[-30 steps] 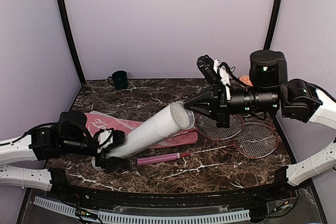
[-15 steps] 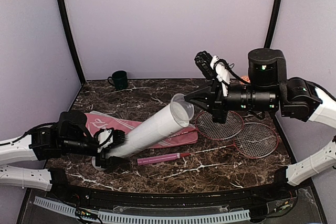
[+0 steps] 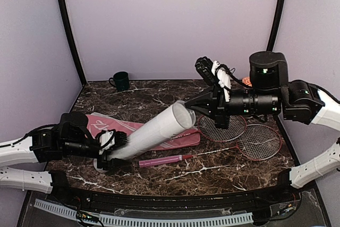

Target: Pack up the badminton gear

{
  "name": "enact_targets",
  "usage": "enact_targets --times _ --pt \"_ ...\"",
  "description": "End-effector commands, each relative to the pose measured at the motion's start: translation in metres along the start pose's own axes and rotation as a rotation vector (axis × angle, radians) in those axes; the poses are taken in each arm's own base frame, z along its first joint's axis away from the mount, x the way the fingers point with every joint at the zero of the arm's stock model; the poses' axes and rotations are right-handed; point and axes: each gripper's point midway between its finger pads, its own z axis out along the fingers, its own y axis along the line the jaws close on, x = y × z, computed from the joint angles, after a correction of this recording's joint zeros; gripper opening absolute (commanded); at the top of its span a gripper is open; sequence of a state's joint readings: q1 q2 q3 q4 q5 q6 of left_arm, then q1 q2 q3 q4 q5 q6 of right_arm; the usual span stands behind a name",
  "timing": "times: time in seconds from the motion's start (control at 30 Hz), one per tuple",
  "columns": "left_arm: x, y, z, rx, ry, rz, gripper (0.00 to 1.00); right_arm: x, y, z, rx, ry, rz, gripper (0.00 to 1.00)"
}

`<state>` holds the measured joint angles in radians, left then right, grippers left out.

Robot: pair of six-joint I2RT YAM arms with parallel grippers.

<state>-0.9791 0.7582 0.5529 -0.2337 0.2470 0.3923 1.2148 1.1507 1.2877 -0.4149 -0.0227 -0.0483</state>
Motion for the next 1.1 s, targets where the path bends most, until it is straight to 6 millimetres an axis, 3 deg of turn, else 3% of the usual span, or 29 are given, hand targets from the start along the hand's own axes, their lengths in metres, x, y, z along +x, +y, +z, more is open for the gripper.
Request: enact_targets --times 0.0,0.23,0.5,0.67,1.07 --pt "-0.019 0.007 -0.002 -0.025 -0.071 0.02 0.33 -0.004 0.008 -0.002 -0.037 -0.033 -0.01 0.0" --pt "-0.023 0.003 -0.004 -0.004 -0.09 0.026 0.33 0.001 0.015 0.011 -0.078 -0.015 -0.007 0.0" --pt "-0.022 0.005 -0.004 -0.019 -0.088 0.023 0.33 -0.005 0.022 0.007 -0.116 -0.047 -0.002 0.0" --pt "-0.022 0.005 -0.006 -0.022 -0.094 0.028 0.33 0.001 0.018 0.012 -0.097 -0.019 0.012 0.36" --pt "-0.028 0.006 -0.01 -0.029 -0.124 0.03 0.34 0.024 0.014 0.021 -0.069 0.032 0.038 0.53"
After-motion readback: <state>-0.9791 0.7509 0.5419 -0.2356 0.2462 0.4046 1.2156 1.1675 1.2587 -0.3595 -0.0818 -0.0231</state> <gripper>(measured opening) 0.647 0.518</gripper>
